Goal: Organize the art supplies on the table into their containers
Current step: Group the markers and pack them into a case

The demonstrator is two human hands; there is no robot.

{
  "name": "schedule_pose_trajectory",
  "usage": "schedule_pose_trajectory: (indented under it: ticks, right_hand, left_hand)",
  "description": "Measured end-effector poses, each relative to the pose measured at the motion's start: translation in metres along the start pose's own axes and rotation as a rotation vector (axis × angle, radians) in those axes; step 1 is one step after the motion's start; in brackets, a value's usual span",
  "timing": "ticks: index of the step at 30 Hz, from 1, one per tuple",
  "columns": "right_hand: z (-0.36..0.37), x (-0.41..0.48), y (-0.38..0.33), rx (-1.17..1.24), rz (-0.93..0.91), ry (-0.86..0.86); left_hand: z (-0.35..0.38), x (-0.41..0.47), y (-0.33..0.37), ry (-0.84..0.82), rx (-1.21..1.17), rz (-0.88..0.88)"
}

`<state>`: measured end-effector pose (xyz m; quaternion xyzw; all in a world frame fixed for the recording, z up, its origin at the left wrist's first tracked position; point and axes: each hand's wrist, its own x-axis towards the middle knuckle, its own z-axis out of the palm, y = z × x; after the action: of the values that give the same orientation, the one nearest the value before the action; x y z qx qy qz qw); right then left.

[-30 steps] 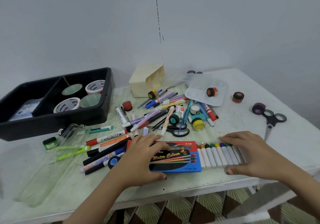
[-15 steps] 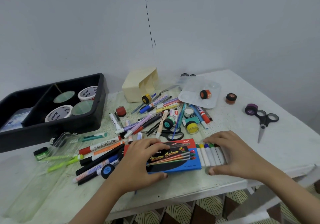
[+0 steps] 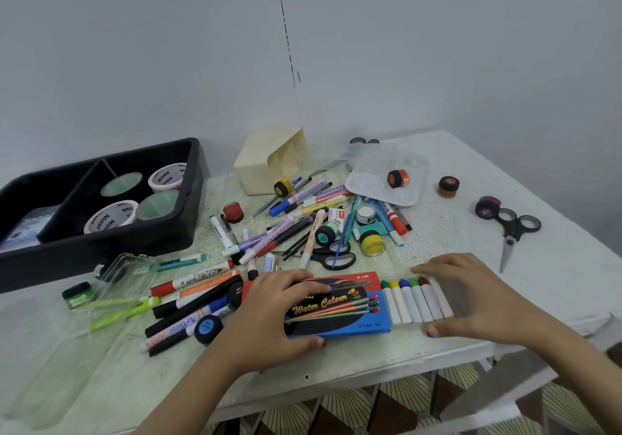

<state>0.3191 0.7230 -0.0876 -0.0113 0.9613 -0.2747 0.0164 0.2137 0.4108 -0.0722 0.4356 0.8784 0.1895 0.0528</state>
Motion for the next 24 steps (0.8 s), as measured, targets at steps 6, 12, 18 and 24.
schedule_pose_trajectory:
  ticks: [6, 12, 18, 24]
  right_hand:
    - [0.012, 0.006, -0.017, 0.021, -0.04, 0.023]
    - [0.011, 0.006, -0.017, -0.033, -0.035, -0.051]
    - [0.005, 0.002, -0.004, -0.033, -0.001, -0.006]
    - [0.007, 0.007, -0.014, 0.086, -0.016, 0.03]
  left_hand:
    - [0.004, 0.002, 0.002, 0.01, -0.024, 0.017]
    - [0.01, 0.0, 0.001, -0.025, -0.04, -0.021]
    - [0.013, 0.001, 0.001, -0.017, -0.035, -0.03]
    - [0.013, 0.006, 0.001, 0.02, -0.078, -0.021]
